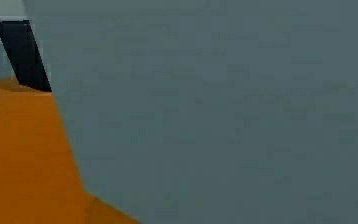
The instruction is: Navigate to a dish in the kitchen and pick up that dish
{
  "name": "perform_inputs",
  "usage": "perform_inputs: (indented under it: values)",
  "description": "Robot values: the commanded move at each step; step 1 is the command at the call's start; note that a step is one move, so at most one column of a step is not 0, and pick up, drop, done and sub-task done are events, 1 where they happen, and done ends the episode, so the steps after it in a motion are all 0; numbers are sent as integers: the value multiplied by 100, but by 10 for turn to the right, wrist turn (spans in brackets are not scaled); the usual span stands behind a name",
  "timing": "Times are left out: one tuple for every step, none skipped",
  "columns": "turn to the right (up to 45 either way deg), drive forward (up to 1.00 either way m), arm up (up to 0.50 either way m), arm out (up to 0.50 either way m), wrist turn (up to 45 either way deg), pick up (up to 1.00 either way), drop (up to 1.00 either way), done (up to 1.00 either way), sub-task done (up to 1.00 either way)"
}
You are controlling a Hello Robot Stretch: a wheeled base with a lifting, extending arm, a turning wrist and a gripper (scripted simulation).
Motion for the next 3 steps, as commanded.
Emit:
perform_inputs:
  values:
    - [-450,0,0,0,0,0,0,0,0]
    - [-180,0,0,0,0,0,0,0,0]
    - [0,45,0,0,0,0,0,0,0]
